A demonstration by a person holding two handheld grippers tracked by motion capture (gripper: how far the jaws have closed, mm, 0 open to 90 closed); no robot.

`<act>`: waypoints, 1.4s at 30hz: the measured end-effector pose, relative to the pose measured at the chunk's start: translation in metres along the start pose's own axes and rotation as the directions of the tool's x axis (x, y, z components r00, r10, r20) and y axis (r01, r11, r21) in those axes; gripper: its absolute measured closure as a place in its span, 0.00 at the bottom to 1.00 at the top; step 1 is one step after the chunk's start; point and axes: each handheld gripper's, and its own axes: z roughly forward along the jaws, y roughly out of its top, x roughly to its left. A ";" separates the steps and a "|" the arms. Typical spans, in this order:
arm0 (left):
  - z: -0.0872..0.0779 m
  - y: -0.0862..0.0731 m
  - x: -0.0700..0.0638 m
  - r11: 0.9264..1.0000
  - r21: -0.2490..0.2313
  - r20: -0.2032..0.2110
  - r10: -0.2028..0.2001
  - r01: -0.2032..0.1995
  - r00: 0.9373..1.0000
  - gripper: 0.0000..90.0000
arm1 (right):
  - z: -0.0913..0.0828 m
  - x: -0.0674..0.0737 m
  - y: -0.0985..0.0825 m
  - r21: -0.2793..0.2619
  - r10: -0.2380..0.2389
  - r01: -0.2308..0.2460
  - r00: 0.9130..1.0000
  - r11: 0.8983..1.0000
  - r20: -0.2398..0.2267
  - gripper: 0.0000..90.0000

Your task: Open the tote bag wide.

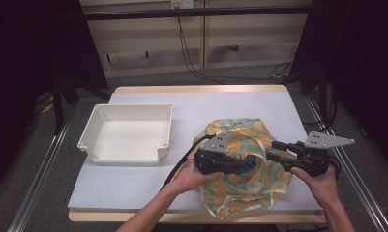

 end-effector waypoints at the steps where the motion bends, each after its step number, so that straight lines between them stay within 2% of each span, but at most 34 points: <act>1: 0.000 0.000 0.000 1.000 0.000 0.000 0.001 -0.001 1.000 1.00 | 0.001 0.000 -0.001 0.005 -0.002 0.002 1.000 1.000 -0.001 0.58; 6: -0.002 -0.001 -0.001 1.000 0.005 -0.002 0.004 -0.004 1.000 1.00 | 0.007 0.000 -0.004 0.036 -0.014 0.015 1.000 0.999 -0.022 0.52; 11: -0.005 0.000 0.000 1.000 -0.014 -0.005 -0.007 0.007 1.000 1.00 | 0.011 0.000 -0.006 0.066 -0.032 0.033 0.999 0.997 -0.023 0.46; 16: -0.009 0.002 0.001 1.000 -0.024 -0.011 -0.007 0.006 1.000 1.00 | 0.016 0.003 -0.007 0.091 -0.047 0.052 0.997 0.994 -0.054 0.39; 18: -0.011 0.002 0.002 0.999 -0.037 -0.004 -0.009 0.009 1.000 1.00 | 0.017 0.004 -0.008 0.096 -0.055 0.060 0.997 0.994 -0.052 0.35; 23: -0.010 0.002 0.001 1.000 -0.029 -0.008 -0.004 0.004 1.000 1.00 | 0.028 0.004 -0.012 0.123 -0.054 0.059 0.998 0.991 -0.043 0.34; 24: -0.010 0.002 0.001 1.000 -0.030 -0.009 -0.006 0.006 1.000 1.00 | 0.030 0.005 -0.013 0.125 -0.054 0.059 0.998 0.990 -0.039 0.36; 26: -0.011 0.002 0.002 0.999 -0.035 -0.001 -0.009 0.009 1.000 1.00 | 0.029 0.005 -0.013 0.123 -0.059 0.063 0.998 0.990 -0.036 0.47; 32: -0.014 0.003 0.000 0.999 -0.038 -0.003 -0.004 0.004 1.000 1.00 | 0.029 0.004 -0.015 0.136 -0.064 0.067 0.998 0.988 -0.028 0.61; 39: -0.016 0.004 -0.001 0.999 -0.039 0.005 0.002 -0.002 1.000 1.00 | 0.030 -0.001 -0.014 0.123 -0.039 0.043 0.999 0.991 -0.037 0.98; 42: -0.018 0.005 -0.003 0.999 -0.043 0.005 0.008 -0.008 1.000 1.00 | 0.029 -0.005 -0.011 0.107 -0.020 0.024 0.999 0.994 -0.042 1.00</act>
